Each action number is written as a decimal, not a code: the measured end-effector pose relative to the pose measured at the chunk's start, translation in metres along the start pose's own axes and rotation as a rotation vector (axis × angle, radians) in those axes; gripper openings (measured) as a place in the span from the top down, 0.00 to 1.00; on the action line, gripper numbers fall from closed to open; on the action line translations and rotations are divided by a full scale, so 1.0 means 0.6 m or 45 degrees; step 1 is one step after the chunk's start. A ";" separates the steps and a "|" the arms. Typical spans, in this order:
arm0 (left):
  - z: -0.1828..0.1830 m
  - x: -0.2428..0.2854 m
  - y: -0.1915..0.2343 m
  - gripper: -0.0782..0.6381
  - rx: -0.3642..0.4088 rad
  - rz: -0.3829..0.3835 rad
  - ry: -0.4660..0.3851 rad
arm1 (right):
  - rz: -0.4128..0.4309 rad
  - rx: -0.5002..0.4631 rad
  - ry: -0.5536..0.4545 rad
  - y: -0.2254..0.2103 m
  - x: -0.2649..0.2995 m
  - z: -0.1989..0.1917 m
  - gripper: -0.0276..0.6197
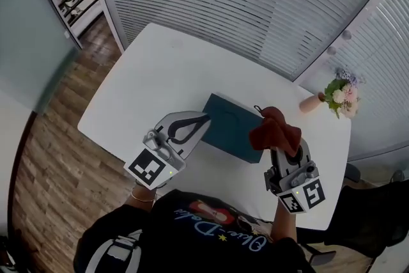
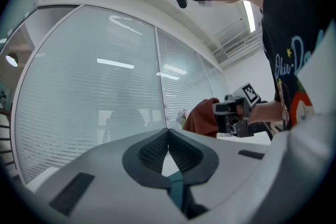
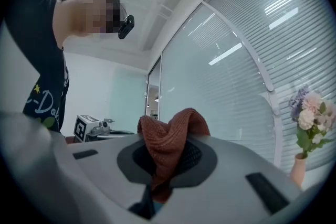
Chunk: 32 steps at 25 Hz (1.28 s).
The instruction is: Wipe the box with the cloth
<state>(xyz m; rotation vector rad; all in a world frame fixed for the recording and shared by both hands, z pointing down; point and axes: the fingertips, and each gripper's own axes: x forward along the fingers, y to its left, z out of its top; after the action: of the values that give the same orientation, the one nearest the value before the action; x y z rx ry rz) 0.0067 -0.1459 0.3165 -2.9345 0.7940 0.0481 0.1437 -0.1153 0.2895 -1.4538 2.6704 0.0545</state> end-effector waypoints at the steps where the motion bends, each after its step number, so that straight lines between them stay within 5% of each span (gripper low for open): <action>1: -0.005 0.005 0.003 0.89 -0.012 -0.007 -0.004 | 0.015 -0.006 0.027 -0.002 0.013 -0.007 0.92; 15: -0.074 0.036 0.078 0.89 -0.133 0.038 0.034 | 0.178 -0.211 0.480 -0.022 0.232 -0.190 0.92; 23: -0.095 0.014 0.094 0.89 -0.166 0.095 0.037 | 0.290 -0.554 0.895 -0.005 0.293 -0.336 0.92; 28: -0.092 -0.002 0.099 0.89 -0.179 0.102 0.023 | 0.315 -0.719 1.005 0.008 0.292 -0.359 0.92; 32: -0.083 -0.001 0.091 0.89 -0.163 0.083 0.012 | 0.302 -0.716 1.070 0.002 0.276 -0.362 0.92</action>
<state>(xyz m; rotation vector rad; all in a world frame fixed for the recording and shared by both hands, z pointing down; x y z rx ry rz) -0.0213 -0.1979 0.3613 -3.0289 0.9213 0.0940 0.0382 -0.2705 0.4880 -1.5135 3.7450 0.2939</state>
